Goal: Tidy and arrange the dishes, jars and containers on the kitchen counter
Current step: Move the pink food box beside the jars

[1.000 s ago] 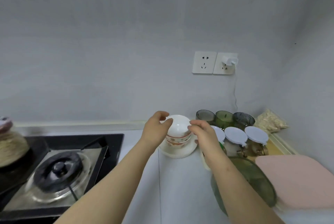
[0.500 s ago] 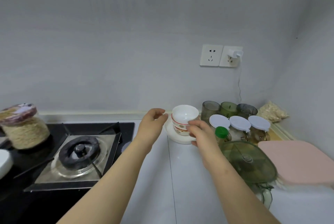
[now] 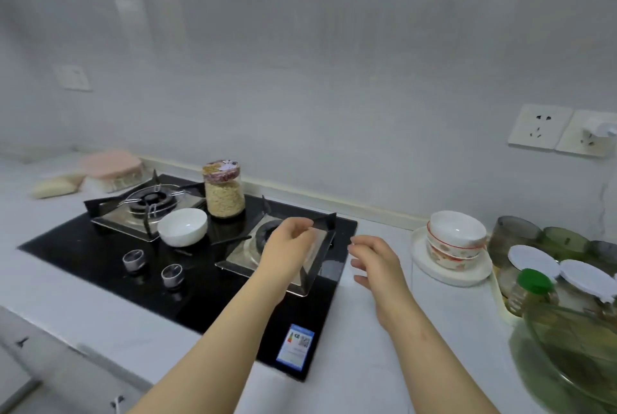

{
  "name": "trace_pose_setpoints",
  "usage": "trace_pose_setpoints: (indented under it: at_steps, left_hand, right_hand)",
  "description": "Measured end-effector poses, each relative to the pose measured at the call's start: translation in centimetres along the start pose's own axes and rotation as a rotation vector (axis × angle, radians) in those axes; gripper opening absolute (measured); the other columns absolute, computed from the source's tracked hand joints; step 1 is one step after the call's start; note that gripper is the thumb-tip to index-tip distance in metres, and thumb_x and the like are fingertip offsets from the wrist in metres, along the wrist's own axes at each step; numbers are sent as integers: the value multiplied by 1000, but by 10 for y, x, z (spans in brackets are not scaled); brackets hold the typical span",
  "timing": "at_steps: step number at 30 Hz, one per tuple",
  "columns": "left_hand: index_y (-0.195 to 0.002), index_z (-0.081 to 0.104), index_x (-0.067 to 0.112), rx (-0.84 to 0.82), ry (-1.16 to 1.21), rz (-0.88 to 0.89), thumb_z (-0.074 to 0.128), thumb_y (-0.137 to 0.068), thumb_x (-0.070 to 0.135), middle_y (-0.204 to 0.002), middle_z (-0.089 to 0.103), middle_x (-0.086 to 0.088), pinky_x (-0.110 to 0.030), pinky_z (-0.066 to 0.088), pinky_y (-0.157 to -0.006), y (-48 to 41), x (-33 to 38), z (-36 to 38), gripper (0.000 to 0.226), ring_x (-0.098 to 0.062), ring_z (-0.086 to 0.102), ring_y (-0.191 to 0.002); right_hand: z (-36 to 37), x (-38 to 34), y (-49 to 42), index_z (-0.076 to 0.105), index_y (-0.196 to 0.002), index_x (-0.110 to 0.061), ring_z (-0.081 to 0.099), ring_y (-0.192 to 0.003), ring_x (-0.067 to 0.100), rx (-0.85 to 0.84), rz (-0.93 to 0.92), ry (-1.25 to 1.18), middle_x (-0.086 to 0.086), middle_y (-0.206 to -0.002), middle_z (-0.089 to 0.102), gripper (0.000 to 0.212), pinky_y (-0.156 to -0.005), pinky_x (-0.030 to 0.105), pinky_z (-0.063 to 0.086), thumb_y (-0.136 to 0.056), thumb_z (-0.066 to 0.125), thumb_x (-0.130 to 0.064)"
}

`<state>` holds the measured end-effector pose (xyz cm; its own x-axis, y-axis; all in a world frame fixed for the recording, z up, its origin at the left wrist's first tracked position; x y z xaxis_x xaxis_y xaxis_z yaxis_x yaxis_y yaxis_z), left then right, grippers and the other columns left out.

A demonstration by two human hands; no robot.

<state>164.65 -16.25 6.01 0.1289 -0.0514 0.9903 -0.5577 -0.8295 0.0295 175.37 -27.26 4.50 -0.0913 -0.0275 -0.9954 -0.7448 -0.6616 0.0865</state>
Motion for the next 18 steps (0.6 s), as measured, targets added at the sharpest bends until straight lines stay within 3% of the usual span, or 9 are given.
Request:
trace_pose_setpoints:
  at_steps: [3, 6, 10, 12, 14, 18]
  left_hand:
    - [-110, 59, 21, 59, 11, -19, 52, -93, 17, -108, 63, 3, -29, 44, -87, 2, -5, -45, 19, -15, 58, -102]
    - [-94, 57, 30, 120, 34, -20, 53, -93, 18, -99, 62, 9, -27, 44, -86, -1, -12, -91, 13, -12, 58, -98]
    - [-104, 56, 24, 207, 69, -32, 53, -93, 18, -94, 58, 12, -24, 45, -79, -15, -22, -160, 13, -9, 57, -90]
    - [-104, 56, 24, 241, 59, -38, 53, -93, 19, -93, 58, 14, -27, 46, -84, -24, -27, -198, 13, -11, 58, -92]
    - [-101, 57, 29, 274, 50, -52, 54, -92, 22, -97, 59, 13, -32, 46, -90, -31, -34, -237, 12, -14, 59, -99]
    - [-103, 58, 28, 349, 70, -69, 55, -92, 23, -98, 61, 11, -25, 46, -77, -38, -48, -321, 13, -13, 59, -99]
  right_hand:
    - [42, 0, 0, 59, -93, -19, 52, -81, 11, -68, -5, 20, -1, -90, 56, 10, -71, 25, 42, -90, 54, -10]
    - [87, 3, -2, 60, -92, -22, 54, -91, 14, -108, -14, 29, 1, -97, 58, 11, -78, 28, 44, -89, 55, -12]
    - [161, 9, -4, 61, -106, -16, 55, -97, 15, -168, 14, 55, 1, -104, 58, 17, -86, 32, 47, -90, 56, -14]
    - [203, 11, -5, 61, -106, -17, 54, -103, 18, -187, 33, 61, 1, -106, 58, 17, -92, 36, 48, -90, 56, -14]
    - [246, 12, -6, 60, -107, -18, 53, -104, 17, -228, 41, 81, -2, -103, 57, 17, -90, 34, 46, -91, 55, -14]
    - [339, 17, -9, 59, -106, -18, 54, -101, 18, -323, 43, 83, -3, -100, 54, 17, -82, 31, 45, -91, 53, -14]
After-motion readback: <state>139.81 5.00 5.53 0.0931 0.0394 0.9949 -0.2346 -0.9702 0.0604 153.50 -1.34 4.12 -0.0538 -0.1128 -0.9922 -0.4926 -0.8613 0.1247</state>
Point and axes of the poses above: each hand's wrist, its own y-axis away from the middle knuckle, its own z-axis out of the palm, x = y × z, the point moved 6 cm from there along -y, towards the middle knuckle
